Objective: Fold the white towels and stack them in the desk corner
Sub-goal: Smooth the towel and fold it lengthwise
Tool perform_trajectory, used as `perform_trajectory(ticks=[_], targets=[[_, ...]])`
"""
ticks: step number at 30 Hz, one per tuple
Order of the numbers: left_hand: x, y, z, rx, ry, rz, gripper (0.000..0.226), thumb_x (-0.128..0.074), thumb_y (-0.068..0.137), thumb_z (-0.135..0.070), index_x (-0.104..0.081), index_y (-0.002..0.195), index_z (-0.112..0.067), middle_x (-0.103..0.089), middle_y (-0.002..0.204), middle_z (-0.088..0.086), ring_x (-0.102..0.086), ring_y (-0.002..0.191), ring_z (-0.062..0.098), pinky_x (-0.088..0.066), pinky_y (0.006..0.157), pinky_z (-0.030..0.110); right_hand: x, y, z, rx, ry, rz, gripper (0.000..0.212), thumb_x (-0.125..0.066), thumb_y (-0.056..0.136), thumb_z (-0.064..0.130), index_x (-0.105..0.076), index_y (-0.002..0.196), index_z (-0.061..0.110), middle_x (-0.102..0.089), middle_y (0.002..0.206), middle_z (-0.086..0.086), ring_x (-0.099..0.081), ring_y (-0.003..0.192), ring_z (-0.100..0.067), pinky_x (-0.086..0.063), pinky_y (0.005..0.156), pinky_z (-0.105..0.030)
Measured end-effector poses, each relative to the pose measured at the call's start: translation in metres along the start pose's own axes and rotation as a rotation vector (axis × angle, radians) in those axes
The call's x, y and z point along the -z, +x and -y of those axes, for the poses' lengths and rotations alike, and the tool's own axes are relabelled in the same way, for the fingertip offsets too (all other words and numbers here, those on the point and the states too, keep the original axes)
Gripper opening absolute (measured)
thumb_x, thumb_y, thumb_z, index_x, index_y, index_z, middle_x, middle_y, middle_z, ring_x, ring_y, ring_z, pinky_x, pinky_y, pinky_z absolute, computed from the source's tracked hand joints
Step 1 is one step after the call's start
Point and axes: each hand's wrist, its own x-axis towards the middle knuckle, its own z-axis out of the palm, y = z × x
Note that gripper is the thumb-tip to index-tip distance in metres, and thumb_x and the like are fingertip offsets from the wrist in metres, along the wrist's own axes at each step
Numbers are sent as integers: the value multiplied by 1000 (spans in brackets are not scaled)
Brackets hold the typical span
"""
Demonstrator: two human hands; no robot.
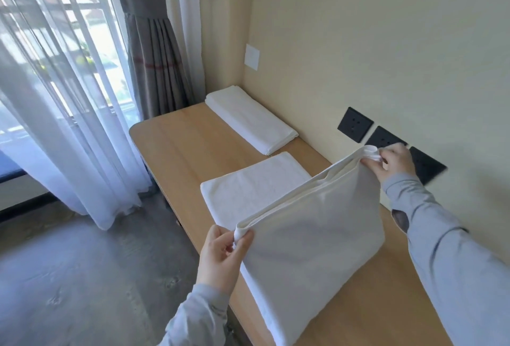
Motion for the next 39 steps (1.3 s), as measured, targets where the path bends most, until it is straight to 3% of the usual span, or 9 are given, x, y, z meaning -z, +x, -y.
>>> perform_trajectory(ticks=[12, 15, 18, 22, 27, 33, 35, 38, 39], targets=[[27, 135, 65, 180, 120, 14, 52, -69, 83, -30, -36, 50, -7, -30, 58, -3, -28, 57, 16, -20, 56, 29, -125, 77, 41, -161, 122, 227, 28, -58, 90, 26, -43, 78, 6, -52, 77, -15, -46, 73, -25, -31, 64, -29], [28, 170, 85, 226, 134, 50, 51, -68, 83, -34, -34, 48, -18, -27, 52, -12, -26, 55, 14, -19, 52, 26, -163, 99, 42, -219, 133, 276, 29, -55, 92, 28, -41, 81, 4, -51, 83, -15, -46, 76, -26, -33, 67, -30], [31, 191, 96, 271, 118, 139, 44, -69, 80, -37, -55, 57, -2, -43, 59, -6, -39, 59, 13, -31, 58, 24, -190, 106, 38, -278, 139, 331, 29, -51, 94, 29, -38, 83, 6, -47, 85, -12, -43, 76, -24, -31, 67, -29], [35, 209, 99, 357, 115, 266, 29, -64, 88, -22, -73, 61, -28, -66, 71, -11, -59, 72, 0, -42, 72, 17, -209, 117, 30, -307, 134, 392, 29, -48, 95, 33, -35, 84, 9, -44, 81, -12, -41, 71, -22, -26, 59, -30], [37, 230, 109, 397, 178, 303, 32, -59, 89, -26, -72, 60, -23, -65, 67, -10, -57, 64, -3, -41, 62, 5, -227, 133, 30, -323, 182, 439, 25, -47, 96, 31, -42, 95, 7, -44, 90, -11, -45, 82, -25, -34, 68, -33], [28, 258, 129, 509, 350, 344, 52, -52, 72, -53, -57, 68, -1, -46, 67, 7, -43, 66, 18, -39, 68, 32, -261, 147, 29, -370, 84, 561, 23, -43, 98, 28, -38, 95, 6, -41, 99, -11, -43, 87, -23, -30, 73, -29], [25, 265, 135, 521, 394, 309, 56, -56, 78, -49, -58, 69, 6, -54, 62, 4, -55, 64, 26, -48, 71, 37, -275, 146, 28, -388, 13, 583, 21, -42, 98, 29, -39, 97, 8, -45, 101, -13, -50, 95, -27, -31, 74, -29], [20, 266, 134, 474, 453, 178, 9, -62, 87, -21, -58, 92, -15, -64, 72, -2, -64, 74, 25, -49, 70, 34, -284, 141, 29, -375, -76, 541, 21, -45, 97, 27, -43, 105, 8, -50, 110, -17, -51, 107, -33, -38, 81, -35], [18, 268, 133, 420, 500, 140, 22, -62, 85, -13, -54, 106, -18, -63, 83, -1, -62, 75, 22, -45, 66, 31, -283, 139, 29, -340, -118, 490, 28, -49, 95, 24, -45, 117, 6, -50, 116, -17, -49, 110, -34, -41, 87, -39]])
